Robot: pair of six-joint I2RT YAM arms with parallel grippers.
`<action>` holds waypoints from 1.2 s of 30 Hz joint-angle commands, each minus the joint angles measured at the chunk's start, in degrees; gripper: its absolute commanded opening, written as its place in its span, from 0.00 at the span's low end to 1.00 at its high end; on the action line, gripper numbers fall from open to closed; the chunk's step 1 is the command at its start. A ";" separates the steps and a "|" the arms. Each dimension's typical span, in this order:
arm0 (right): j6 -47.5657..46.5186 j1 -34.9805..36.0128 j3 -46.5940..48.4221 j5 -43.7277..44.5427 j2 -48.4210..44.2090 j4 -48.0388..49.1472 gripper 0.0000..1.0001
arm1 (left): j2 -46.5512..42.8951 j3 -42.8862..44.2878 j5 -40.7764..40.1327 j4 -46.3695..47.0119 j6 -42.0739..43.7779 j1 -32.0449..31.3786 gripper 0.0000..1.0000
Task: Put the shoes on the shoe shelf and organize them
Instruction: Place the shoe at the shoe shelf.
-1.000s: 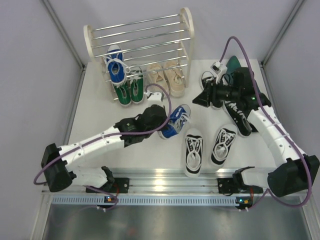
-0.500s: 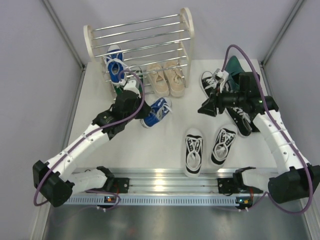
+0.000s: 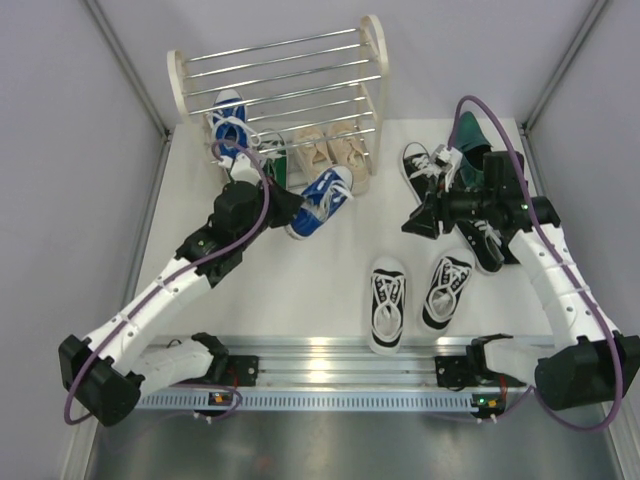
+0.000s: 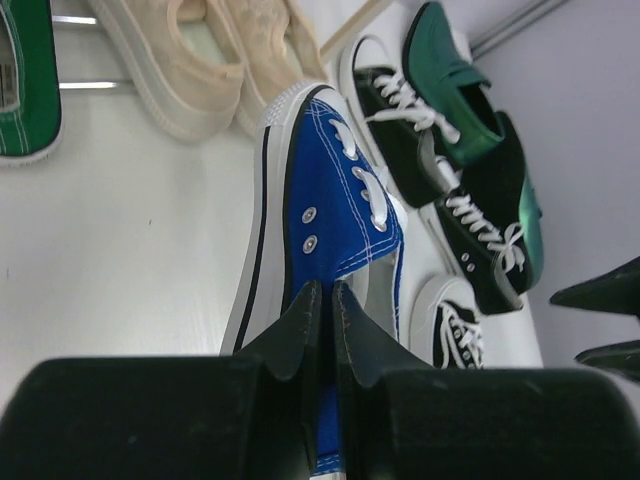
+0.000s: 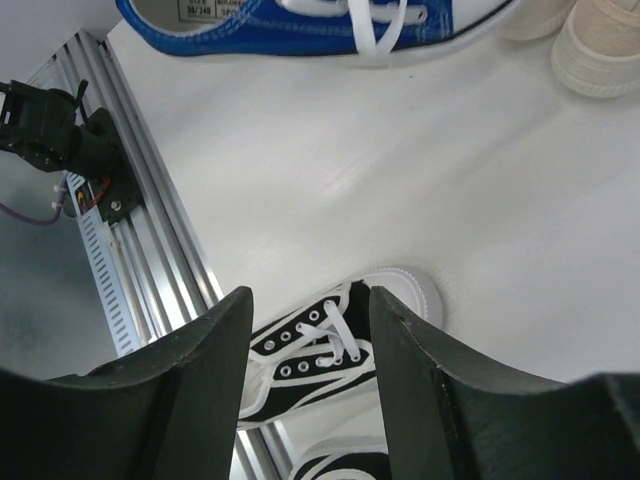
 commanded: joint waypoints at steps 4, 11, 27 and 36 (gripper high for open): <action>-1.85 -1.04 -0.04 -1.63 -1.68 0.00 0.50 | 0.63 6.51 -3.87 18.26 -2.08 1.32 0.00; -2.82 -1.13 0.14 -1.54 -1.86 -0.79 0.49 | 5.98 10.82 -2.47 22.75 -2.52 5.35 0.00; -5.37 -1.30 1.54 -0.22 -0.98 -3.69 0.48 | 17.51 11.00 -9.49 46.03 -2.52 10.11 0.00; -6.34 -1.48 2.24 0.66 -0.10 -4.66 0.48 | 23.13 4.94 -14.23 61.59 -2.69 11.43 0.00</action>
